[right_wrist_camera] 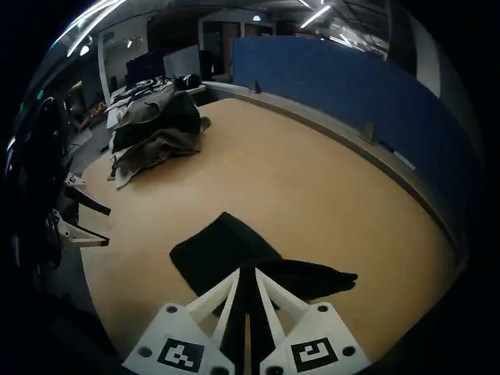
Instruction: Fold towel
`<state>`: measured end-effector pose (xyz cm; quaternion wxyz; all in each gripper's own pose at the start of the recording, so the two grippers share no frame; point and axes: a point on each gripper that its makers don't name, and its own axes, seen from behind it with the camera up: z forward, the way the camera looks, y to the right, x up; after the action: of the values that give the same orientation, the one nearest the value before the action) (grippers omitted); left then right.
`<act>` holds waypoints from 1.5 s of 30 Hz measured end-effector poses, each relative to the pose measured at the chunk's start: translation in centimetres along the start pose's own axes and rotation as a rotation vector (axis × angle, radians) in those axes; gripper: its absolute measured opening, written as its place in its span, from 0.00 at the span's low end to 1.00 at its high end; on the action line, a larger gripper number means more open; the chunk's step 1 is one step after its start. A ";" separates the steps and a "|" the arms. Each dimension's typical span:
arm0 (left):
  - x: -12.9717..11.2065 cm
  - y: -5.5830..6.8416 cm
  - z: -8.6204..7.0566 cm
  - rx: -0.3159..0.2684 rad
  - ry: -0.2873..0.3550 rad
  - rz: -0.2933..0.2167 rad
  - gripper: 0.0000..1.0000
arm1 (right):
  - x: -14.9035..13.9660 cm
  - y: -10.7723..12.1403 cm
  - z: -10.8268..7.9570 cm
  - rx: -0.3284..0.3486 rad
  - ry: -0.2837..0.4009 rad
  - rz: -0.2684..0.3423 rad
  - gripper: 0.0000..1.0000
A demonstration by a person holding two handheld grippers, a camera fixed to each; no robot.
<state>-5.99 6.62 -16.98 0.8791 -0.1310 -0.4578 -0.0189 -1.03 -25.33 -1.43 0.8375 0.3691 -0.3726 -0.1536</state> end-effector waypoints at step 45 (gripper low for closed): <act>-1.9 -2.4 -1.2 0.027 0.024 -0.093 0.94 | -3.2 -11.0 8.0 0.233 -0.104 -0.071 0.39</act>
<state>-6.46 3.84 -18.68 0.8843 -0.0977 -0.4532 -0.0552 -8.85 -35.13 -7.48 0.7624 0.4685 -0.4175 -0.1577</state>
